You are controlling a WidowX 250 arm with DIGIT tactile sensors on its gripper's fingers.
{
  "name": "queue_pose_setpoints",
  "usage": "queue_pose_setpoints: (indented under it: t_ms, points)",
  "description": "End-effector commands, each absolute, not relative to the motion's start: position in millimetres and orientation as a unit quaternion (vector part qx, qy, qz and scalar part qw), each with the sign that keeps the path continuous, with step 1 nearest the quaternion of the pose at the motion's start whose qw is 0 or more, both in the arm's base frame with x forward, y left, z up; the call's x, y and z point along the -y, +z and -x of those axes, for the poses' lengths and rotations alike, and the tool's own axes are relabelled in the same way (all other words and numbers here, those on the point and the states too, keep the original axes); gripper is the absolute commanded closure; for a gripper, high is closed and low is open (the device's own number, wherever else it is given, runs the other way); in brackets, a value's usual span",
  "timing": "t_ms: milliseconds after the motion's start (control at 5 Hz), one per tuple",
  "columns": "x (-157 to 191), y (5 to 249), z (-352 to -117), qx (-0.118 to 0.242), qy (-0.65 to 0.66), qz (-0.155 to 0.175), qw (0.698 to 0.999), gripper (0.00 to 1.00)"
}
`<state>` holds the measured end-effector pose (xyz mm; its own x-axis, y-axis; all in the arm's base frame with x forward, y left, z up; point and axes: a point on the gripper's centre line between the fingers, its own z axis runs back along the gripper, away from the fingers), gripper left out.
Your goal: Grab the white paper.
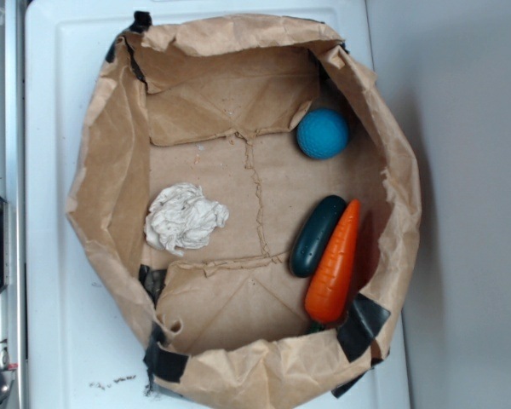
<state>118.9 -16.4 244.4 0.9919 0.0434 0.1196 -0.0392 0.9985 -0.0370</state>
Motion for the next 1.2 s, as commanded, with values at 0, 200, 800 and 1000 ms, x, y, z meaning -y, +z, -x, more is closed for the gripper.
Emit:
queue_pose_setpoints:
  t_ms: [0, 200, 800, 1000]
  points:
    - [16, 244, -119, 0.06, 0.021, 0.017, 0.998, 0.0]
    - [10, 242, -162, 0.053, 0.035, 0.019, 0.998, 0.0]
    - [-13, 164, -224, -0.003, -0.018, 0.039, 0.999, 0.0]
    - [-13, 164, -224, -0.003, -0.018, 0.039, 0.999, 0.0]
